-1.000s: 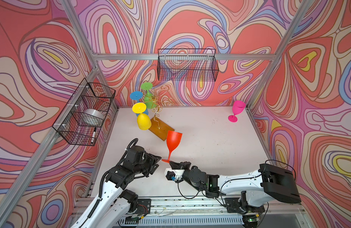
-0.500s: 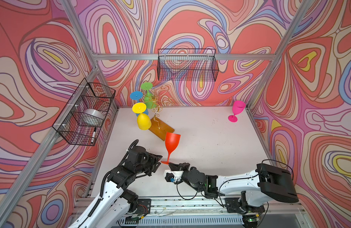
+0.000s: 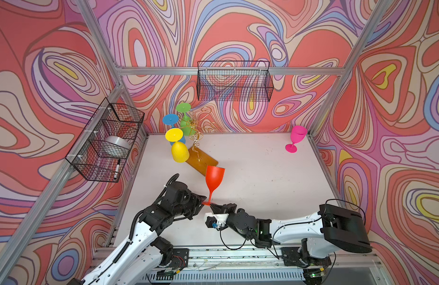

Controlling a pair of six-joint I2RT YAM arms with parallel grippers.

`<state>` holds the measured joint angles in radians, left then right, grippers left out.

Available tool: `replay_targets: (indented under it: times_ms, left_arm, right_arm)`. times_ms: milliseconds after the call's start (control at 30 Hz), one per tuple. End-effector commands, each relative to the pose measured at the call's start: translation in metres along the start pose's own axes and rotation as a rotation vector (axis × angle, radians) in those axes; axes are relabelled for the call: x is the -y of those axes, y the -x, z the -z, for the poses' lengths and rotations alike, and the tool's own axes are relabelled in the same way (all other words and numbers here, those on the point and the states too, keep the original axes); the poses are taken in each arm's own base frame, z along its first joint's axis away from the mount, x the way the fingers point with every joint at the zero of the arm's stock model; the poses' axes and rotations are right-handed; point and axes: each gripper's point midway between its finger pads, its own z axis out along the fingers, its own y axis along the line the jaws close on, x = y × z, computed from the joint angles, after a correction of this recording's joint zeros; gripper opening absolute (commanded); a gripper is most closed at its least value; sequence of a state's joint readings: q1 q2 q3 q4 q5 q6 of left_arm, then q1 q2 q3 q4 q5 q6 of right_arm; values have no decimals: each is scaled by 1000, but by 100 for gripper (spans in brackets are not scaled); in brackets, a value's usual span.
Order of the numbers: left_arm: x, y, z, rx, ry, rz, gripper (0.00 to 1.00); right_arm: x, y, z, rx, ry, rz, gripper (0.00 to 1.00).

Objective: Take the wine glass off the wine glass rack
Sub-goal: 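Close the left gripper on the red glass foot beside the right gripper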

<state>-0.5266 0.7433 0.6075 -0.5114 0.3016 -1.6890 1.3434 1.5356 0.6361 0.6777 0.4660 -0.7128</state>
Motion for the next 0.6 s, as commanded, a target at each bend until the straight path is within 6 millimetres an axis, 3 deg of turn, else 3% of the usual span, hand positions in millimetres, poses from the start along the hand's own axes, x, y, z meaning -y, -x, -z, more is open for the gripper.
replay_targets:
  times_ms: [0, 200, 333, 567]
  left_arm:
    - [3, 2, -1, 21, -12, 9, 26]
    - [-2, 2, -3, 29, 2, 4, 15]
    - [-3, 3, -3, 34, 9, -4, 0]
    - [-6, 5, -2, 50, 21, -14, 0]
  right_arm:
    - [3, 11, -2, 32, -18, -12, 0]
    - [4, 11, -1, 34, -20, -15, 0]
    - [2, 9, -2, 29, -19, -15, 0]
    - [2, 8, -2, 25, -21, -22, 0]
